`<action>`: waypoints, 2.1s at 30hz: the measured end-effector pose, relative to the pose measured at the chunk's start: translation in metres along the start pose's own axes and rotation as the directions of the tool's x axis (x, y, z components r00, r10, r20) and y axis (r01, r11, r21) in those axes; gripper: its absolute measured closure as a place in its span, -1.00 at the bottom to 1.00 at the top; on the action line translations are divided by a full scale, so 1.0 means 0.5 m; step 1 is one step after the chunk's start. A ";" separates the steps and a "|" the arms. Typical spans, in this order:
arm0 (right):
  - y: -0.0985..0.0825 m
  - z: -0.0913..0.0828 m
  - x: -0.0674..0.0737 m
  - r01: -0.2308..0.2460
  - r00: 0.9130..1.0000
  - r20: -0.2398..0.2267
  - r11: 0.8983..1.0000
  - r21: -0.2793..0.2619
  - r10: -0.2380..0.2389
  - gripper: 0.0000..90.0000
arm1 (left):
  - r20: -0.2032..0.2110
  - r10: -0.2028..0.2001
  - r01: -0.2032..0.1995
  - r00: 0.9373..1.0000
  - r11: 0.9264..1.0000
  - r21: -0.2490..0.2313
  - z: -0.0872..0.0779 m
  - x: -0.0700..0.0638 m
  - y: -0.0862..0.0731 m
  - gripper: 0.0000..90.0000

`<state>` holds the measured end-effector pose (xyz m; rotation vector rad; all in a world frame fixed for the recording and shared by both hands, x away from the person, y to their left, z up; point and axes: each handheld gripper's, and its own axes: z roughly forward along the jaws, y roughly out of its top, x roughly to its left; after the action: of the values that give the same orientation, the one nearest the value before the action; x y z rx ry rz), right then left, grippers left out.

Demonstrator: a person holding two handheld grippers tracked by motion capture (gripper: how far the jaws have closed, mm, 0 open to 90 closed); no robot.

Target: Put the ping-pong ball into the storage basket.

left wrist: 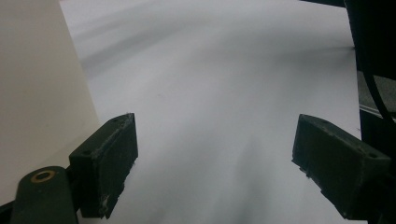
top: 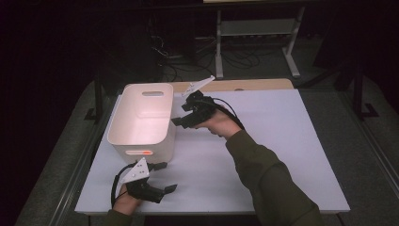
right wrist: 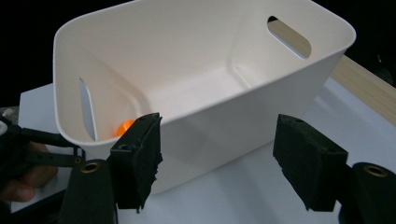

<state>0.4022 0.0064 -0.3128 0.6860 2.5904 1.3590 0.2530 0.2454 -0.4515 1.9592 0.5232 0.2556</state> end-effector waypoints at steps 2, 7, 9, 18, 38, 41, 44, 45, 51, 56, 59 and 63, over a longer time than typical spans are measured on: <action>-0.010 -0.006 -0.002 -0.006 1.000 0.003 1.000 0.002 0.006 -0.33 | -0.001 0.002 -0.002 1.000 1.000 0.001 0.000 0.000 0.000 -0.69; -0.032 -0.021 -0.007 -0.018 1.000 0.021 1.000 -0.001 0.018 -0.37 | -0.001 0.001 -0.001 1.000 1.000 0.001 0.000 0.000 0.000 -0.69; -0.041 -0.026 -0.009 -0.021 1.000 0.024 1.000 -0.005 0.021 -0.38 | -0.001 0.001 -0.001 1.000 1.000 0.000 0.000 0.000 0.000 -0.69; -0.086 -0.048 -0.016 -0.034 0.999 0.042 0.999 -0.021 0.035 -0.46 | 0.000 -0.001 0.001 1.000 1.000 0.003 0.001 0.000 0.000 -0.69; -0.185 -0.089 -0.017 -0.069 0.988 0.131 0.996 -0.060 0.076 -0.72 | -0.001 -0.003 0.003 1.000 1.000 0.004 0.001 0.000 0.000 -0.69; -0.201 -0.098 -0.017 -0.080 0.985 0.145 0.995 -0.066 0.089 -0.77 | -0.001 -0.003 0.003 1.000 1.000 0.005 0.001 0.000 0.000 -0.69; -0.218 -0.106 -0.016 -0.083 0.982 0.165 0.994 -0.072 0.094 -0.85 | -0.001 -0.003 0.003 1.000 1.000 0.006 0.001 0.000 0.000 -0.69; -0.224 -0.108 -0.016 -0.085 0.980 0.172 0.993 -0.077 0.097 -0.88 | -0.001 -0.003 0.003 1.000 1.000 0.006 0.001 0.000 0.000 -0.69; -0.259 -0.121 -0.013 -0.099 0.974 0.197 0.992 -0.080 0.113 -0.95 | -0.002 -0.004 0.004 1.000 1.000 0.007 0.001 0.000 0.000 -0.69; -0.291 -0.127 -0.014 -0.117 0.967 0.219 0.990 -0.080 0.132 -0.95 | -0.003 0.000 0.000 1.000 1.000 0.003 0.001 -0.001 0.000 -0.69; -0.310 -0.132 -0.013 -0.120 0.963 0.231 0.989 -0.082 0.136 -0.95 | -0.002 -0.002 0.002 1.000 1.000 0.005 0.001 0.000 0.000 -0.69; -0.330 -0.144 -0.011 -0.131 0.959 0.242 0.987 -0.096 0.151 -0.95 | -0.003 0.000 0.000 1.000 1.000 0.002 0.001 -0.001 0.000 -0.69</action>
<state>0.3294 -0.1303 -0.4043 0.9760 2.3181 1.3102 0.2528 0.2449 -0.4517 1.9608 0.5256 0.2578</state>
